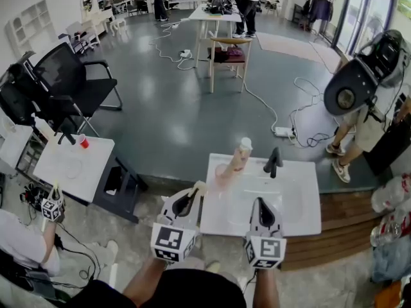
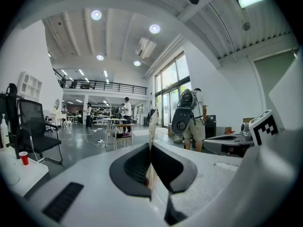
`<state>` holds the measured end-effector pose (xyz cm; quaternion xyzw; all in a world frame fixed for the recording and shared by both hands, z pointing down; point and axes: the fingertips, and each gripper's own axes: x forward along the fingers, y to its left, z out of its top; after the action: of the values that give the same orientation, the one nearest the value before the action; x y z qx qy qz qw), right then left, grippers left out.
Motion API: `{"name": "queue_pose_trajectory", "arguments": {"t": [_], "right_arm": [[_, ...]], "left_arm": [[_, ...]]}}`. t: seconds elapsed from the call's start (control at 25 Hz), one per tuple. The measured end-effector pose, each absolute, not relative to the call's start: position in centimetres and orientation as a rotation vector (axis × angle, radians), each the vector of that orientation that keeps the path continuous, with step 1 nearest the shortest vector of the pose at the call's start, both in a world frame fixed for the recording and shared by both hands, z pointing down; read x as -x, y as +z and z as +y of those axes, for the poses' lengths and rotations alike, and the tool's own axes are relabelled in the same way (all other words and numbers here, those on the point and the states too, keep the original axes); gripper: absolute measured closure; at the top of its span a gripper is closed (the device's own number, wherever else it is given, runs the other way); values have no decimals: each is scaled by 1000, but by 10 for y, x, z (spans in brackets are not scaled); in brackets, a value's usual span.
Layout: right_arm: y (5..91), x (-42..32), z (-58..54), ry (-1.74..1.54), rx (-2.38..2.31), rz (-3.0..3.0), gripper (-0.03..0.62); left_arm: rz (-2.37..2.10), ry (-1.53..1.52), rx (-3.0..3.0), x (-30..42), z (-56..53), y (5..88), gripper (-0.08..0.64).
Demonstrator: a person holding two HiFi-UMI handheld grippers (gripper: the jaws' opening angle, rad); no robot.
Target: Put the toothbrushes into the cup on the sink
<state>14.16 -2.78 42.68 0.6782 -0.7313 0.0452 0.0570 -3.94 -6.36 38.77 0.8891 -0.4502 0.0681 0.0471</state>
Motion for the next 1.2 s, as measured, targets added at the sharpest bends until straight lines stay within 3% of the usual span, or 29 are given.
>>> {"name": "queue_pose_trajectory", "arguments": {"t": [1.2], "right_arm": [[456,-184,-63,296,-2205,-2045,594]], "left_arm": [[-1209,219,-2768,-21,-169,410,555]]}}
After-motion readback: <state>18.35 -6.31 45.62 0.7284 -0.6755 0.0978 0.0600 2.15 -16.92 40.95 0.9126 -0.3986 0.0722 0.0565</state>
